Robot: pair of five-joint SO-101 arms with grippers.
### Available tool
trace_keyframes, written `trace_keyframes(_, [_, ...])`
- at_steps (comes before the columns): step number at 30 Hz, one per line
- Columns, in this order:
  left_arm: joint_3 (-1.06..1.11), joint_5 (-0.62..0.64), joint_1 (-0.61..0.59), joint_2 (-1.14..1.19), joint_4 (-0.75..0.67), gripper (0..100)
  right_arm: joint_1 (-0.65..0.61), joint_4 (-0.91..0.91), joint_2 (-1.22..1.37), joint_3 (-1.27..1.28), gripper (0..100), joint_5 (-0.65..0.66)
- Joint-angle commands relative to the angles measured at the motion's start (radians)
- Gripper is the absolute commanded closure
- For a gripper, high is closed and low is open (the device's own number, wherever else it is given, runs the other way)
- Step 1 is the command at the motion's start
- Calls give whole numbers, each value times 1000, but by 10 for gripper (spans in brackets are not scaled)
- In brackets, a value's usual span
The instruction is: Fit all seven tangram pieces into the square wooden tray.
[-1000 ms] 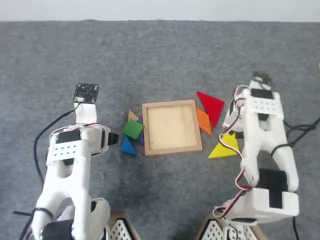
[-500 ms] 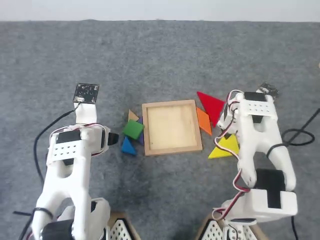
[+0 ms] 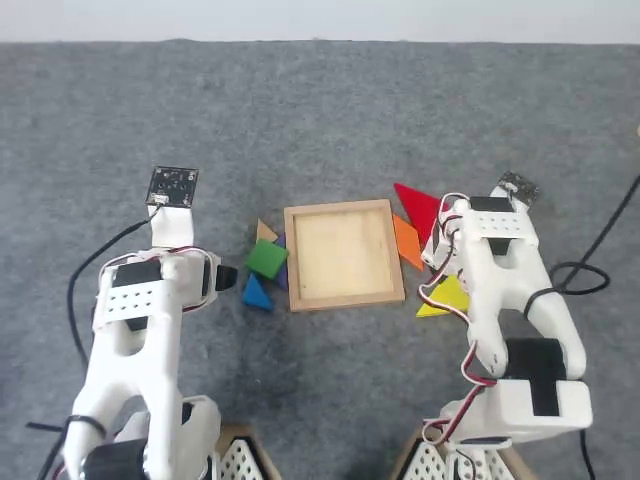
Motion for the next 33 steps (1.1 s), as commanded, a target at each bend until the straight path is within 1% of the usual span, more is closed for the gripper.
trace_keyframes(1, [-10,11,-5,-32,-20,706,-5,-38,-7,-3,711,-6])
trace_keyframes(5, [-10,11,-5,-32,-20,706,-12,-39,79,-20,712,17])
trace_keyframes(10, [-10,11,-6,-32,-21,706,44,-31,157,-81,713,40])
trace_keyframes(16, [-10,11,-6,-32,-23,706,53,-41,171,-95,713,41])
trace_keyframes(21, [-10,11,-6,-32,-23,706,53,-15,182,-117,714,44])
trace_keyframes(24, [-10,11,-6,-32,-23,706,56,-18,182,-117,719,80])
trace_keyframes(27, [-10,9,-6,-32,-23,706,56,-24,182,-117,783,123])
trace_keyframes(29, [-10,9,-6,-32,-23,706,56,-27,179,-120,820,173])
trace_keyframes(33, [-10,9,-6,-32,-23,706,73,-27,173,-120,842,227])
